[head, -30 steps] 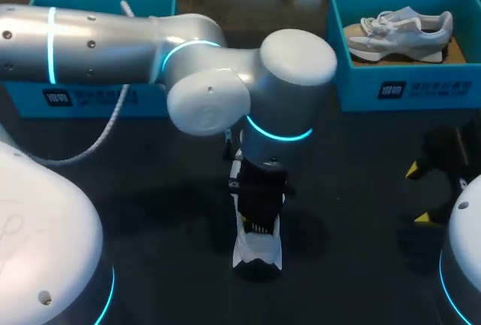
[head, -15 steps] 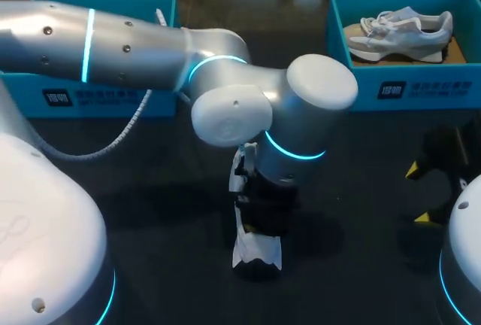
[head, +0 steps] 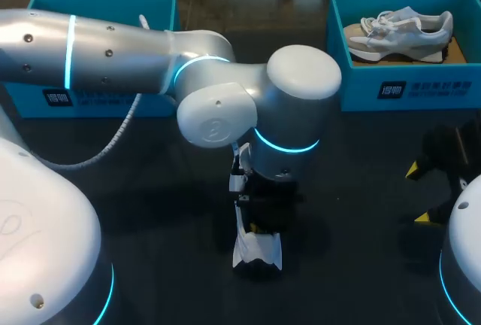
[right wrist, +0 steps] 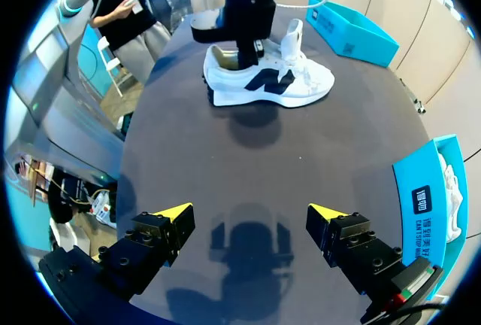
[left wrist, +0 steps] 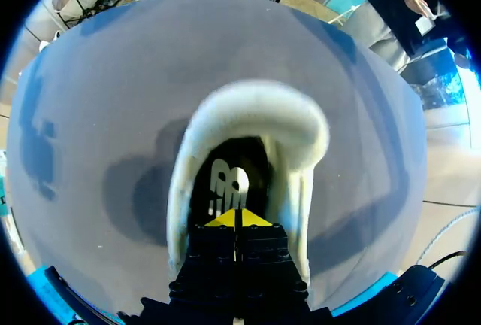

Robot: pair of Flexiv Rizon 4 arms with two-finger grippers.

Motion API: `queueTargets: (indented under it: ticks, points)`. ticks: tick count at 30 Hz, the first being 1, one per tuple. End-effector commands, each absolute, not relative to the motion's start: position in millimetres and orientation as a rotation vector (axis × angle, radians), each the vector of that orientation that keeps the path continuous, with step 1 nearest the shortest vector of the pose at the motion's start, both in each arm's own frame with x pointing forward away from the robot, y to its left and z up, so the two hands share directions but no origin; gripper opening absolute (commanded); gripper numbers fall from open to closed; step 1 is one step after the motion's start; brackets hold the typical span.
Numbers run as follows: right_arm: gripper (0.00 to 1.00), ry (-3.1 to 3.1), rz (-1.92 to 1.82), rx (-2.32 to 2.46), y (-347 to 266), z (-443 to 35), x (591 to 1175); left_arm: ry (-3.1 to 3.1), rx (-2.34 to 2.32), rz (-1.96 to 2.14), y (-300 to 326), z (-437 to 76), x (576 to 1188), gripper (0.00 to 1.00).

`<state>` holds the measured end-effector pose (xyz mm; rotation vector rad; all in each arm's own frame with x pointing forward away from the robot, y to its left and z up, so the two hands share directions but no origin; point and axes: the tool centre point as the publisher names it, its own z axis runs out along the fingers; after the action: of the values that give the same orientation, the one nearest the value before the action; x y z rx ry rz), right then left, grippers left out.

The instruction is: Take the shoe out of the shoebox, open the shoe tongue, remove and reinsert the insole, then place the shoe into the shoebox

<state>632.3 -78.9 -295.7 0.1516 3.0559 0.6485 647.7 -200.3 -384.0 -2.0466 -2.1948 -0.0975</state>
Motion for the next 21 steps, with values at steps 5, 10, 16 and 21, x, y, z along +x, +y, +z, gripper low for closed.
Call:
queueTargets:
  ticks: [5, 10, 16, 21]
  points:
    - [1.00, 3.055, 0.646, 0.152, -79, -296, 631, -2.211, -2.081, -0.010, -202, -377, 636, 0.00]
    - [1.00, 3.055, 0.646, 0.152, -79, -296, 631, -2.204, -2.060, -0.020, -203, -398, 636, 0.00]
    - [1.00, 3.055, 0.646, 0.152, -79, -296, 631, -2.238, -2.022, -0.034, -203, -412, 648, 0.00]
    - [1.00, 3.055, 0.646, 0.152, -79, -296, 631, -2.278, -2.014, -0.067, -201, -403, 656, 0.00]
